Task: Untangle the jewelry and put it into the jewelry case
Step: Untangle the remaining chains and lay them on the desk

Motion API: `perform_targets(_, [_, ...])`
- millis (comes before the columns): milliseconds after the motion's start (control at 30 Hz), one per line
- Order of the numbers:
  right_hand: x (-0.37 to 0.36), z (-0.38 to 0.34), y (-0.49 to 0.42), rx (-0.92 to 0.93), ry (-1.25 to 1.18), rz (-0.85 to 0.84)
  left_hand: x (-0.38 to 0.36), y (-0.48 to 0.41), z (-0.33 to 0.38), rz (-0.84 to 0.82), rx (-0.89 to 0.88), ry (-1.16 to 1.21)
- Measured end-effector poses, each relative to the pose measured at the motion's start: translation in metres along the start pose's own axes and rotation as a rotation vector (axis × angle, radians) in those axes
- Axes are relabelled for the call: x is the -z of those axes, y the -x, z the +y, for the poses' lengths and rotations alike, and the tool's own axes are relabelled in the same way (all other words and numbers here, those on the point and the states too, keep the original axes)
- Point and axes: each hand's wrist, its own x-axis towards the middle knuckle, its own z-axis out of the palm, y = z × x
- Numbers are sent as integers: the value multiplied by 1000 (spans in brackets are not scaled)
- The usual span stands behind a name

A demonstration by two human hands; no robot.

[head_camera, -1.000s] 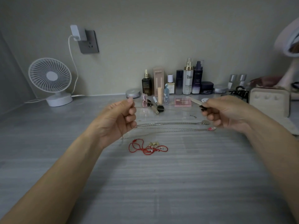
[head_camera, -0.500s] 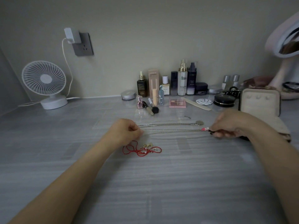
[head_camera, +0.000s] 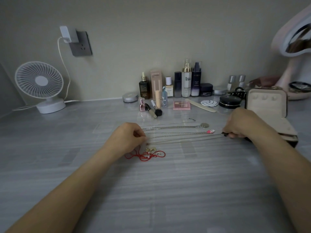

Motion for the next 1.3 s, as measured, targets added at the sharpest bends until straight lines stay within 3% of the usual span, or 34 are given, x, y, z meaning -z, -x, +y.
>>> perform_targets(67, [-3, 1, 0, 1, 57, 28, 3, 1, -4, 5, 7, -2])
perform_targets(167, [-4, -1, 8, 70, -51, 166, 8, 3, -5, 30, -1, 6])
perform_targets(267, [-4, -18, 24, 287, -237, 258, 12, 7, -2, -6, -36, 30])
perform_targets(367, [-12, -47, 53, 558, -298, 232, 10, 15, 5, -121, -60, 8])
perform_targets(500, [-28, -73, 75, 726, -295, 183, 4, 19, 10, -169, -86, -73])
perform_targets(633, [-36, -81, 80, 788, -394, 144, 3, 19, 11, -177, -108, -22])
perform_targets(933, [-52, -99, 84, 914, -381, 33, 13, 23, 20, -141, 15, 520])
perform_targets(1167, [-55, -101, 82, 864, -426, 17, 20, 26, 23, -155, 76, 639])
perform_targets(1300, [-50, -100, 84, 895, -637, -209, 22, 27, 25, -145, 91, 684])
